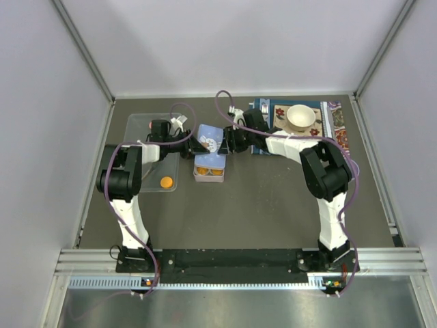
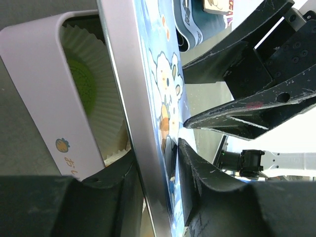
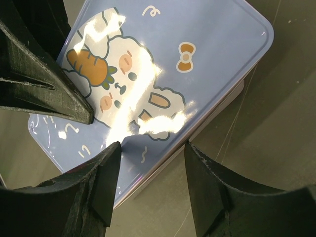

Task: Pack the cookies

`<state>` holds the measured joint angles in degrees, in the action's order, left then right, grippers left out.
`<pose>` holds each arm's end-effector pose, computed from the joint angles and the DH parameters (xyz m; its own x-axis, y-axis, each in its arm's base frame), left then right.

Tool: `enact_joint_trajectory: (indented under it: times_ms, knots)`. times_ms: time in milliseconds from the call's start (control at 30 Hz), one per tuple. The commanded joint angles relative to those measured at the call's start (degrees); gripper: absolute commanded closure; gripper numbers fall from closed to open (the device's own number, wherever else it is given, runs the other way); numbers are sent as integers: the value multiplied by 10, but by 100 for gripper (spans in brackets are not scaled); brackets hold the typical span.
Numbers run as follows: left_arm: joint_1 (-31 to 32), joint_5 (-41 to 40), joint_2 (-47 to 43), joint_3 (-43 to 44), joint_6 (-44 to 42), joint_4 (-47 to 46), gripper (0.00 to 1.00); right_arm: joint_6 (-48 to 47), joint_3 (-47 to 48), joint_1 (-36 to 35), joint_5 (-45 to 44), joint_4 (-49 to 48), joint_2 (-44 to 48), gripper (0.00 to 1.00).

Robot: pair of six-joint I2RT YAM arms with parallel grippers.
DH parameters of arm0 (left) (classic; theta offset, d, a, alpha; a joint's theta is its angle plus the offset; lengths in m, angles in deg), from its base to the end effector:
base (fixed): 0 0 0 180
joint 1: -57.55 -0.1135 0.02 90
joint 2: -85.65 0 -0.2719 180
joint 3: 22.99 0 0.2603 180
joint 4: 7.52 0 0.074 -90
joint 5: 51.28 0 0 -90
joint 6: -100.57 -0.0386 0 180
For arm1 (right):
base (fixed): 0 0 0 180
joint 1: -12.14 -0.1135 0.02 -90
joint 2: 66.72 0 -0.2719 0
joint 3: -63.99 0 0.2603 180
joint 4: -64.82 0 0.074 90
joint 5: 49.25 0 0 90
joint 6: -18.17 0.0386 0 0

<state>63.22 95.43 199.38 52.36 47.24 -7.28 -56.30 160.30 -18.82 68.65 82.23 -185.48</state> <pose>0.4027 -0.0724 0.1414 -0.9187 -0.2382 -0.3151 0.1938 0.4232 -0.8851 0.3975 0.2595 0.1832 -0.7337 -0.1642 -0.6593 -0.5877 0.6404 0.4945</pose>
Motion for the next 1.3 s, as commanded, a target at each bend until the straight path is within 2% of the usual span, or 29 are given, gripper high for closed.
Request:
enact_joint_trajectory:
  times_ms: [0, 533, 1267]
  knots:
    - [-1, -32, -25, 28, -60, 44, 62, -13, 16, -14, -14, 7, -9, 47]
    - [-15, -76, -45, 47, -127, 118, 58, -20, 16, -16, -18, 13, -8, 48]
    - [-30, -142, -64, 43, -165, 162, 57, -20, 23, -21, -26, 20, -9, 48]
